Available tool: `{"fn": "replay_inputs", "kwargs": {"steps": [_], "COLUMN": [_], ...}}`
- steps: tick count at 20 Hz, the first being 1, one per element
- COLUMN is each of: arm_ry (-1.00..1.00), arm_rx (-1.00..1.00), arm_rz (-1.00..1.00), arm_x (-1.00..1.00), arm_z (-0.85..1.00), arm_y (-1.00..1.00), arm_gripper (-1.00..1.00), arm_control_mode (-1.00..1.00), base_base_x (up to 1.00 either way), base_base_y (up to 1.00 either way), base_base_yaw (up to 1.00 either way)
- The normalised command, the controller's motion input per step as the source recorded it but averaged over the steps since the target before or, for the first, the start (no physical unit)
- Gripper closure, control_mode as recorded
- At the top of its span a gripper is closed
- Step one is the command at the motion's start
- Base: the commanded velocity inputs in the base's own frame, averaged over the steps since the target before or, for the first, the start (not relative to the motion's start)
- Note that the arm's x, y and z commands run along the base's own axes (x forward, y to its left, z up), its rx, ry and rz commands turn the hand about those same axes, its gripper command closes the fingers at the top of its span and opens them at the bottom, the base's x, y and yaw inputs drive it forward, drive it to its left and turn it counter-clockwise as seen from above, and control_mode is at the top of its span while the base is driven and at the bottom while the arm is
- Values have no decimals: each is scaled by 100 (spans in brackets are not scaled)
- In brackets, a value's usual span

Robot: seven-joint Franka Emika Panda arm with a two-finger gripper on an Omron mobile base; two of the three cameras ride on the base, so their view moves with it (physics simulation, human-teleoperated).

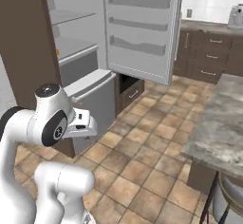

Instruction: Take the cheese, steak, and potato from the fridge and place them on the plate on the dining counter to create an appetizer plate.

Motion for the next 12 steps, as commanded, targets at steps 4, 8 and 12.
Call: {"fn": "replay_inputs", "kwargs": {"steps": [4,8,12], "arm_ry": [0,0,0], "arm_rx": [0,0,0], "arm_rz": [0,0,0], "arm_x": [0,0,0], "arm_z": [0,0,0], "arm_y": [0,0,0], "arm_gripper": [-100,-100,-100], "arm_control_mode": [100,100,100], "base_base_x": [99,100,100], "base_base_y": [62,9,-1], "base_base_yaw": [39,25,12]}}
